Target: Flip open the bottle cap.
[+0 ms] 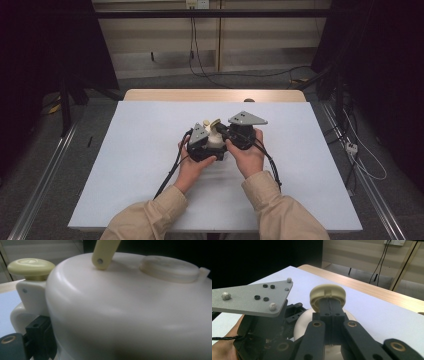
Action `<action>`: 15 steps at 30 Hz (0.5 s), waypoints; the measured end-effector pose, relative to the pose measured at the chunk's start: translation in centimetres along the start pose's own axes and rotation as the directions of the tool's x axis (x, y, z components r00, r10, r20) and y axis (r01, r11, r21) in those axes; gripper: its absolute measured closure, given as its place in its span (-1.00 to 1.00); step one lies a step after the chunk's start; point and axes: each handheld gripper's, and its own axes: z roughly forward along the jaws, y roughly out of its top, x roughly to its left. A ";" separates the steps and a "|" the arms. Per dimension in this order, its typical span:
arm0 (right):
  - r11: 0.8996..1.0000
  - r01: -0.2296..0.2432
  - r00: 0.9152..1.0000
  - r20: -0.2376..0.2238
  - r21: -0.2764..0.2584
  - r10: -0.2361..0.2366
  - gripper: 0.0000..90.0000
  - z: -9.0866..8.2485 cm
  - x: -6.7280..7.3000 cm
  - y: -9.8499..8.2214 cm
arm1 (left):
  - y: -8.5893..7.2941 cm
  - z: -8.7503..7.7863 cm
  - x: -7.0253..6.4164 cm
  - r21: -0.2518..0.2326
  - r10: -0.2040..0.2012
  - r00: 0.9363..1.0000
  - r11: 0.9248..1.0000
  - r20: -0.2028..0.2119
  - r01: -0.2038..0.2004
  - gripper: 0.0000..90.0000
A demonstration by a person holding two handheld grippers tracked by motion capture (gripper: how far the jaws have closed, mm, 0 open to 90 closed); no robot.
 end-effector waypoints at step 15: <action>1.000 0.003 1.000 0.000 -0.003 -0.003 1.00 0.3 0.0 0.2 | 0.0 0.0 0.0 0.000 -0.001 1.000 1.000 0.000 0.001 -0.86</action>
